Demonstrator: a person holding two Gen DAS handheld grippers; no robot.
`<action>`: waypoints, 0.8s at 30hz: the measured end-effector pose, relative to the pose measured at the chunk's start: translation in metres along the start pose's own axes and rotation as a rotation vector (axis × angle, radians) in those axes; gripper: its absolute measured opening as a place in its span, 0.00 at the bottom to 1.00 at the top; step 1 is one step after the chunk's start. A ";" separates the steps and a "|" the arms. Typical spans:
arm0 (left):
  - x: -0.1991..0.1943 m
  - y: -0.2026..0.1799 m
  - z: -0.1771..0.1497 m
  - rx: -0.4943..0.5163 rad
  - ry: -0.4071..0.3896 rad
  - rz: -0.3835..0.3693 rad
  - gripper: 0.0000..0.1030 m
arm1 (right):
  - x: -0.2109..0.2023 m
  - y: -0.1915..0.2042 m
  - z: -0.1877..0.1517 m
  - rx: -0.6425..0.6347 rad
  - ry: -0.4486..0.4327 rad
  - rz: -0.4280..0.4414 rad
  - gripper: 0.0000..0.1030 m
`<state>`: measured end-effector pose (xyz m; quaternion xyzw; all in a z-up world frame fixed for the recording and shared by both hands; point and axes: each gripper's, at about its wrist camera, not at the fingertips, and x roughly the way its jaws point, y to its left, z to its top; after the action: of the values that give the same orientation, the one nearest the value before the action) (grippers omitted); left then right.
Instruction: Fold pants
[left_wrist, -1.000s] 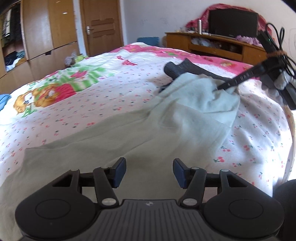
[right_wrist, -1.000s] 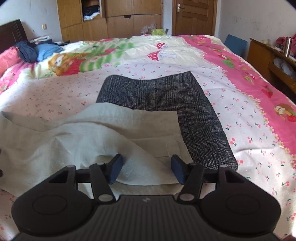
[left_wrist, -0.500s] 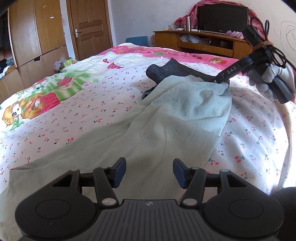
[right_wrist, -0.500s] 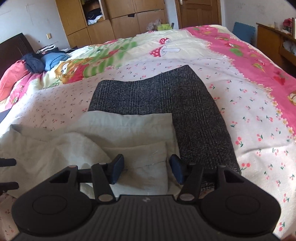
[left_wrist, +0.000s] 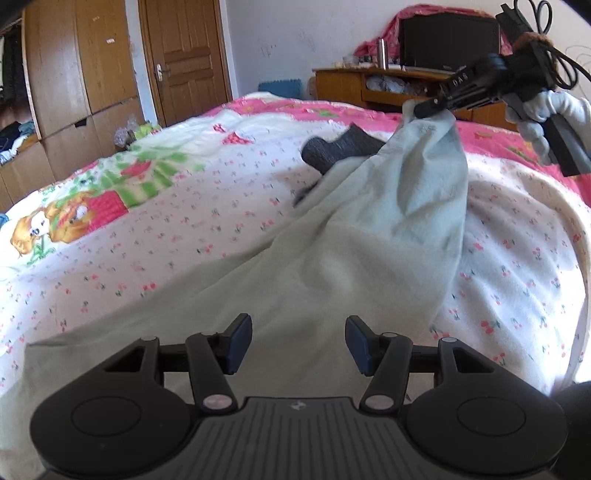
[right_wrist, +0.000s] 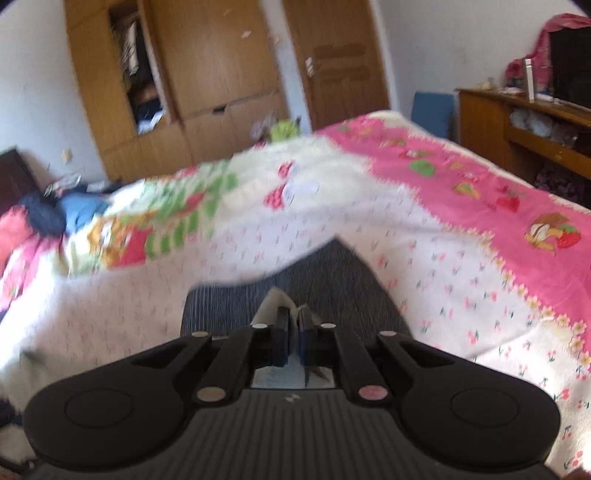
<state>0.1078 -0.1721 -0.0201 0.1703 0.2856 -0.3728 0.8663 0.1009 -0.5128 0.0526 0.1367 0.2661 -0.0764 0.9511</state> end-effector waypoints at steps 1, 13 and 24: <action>0.001 0.002 0.002 -0.005 -0.011 0.005 0.67 | 0.004 0.000 0.004 -0.021 -0.033 -0.036 0.05; 0.019 0.013 -0.009 0.012 0.016 0.027 0.68 | 0.024 -0.001 -0.011 0.060 0.130 0.006 0.28; 0.021 0.031 -0.009 0.054 0.014 0.026 0.68 | 0.067 0.028 -0.026 -0.107 0.253 -0.054 0.01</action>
<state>0.1391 -0.1586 -0.0373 0.2003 0.2793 -0.3677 0.8641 0.1514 -0.4831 0.0021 0.0871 0.3911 -0.0697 0.9136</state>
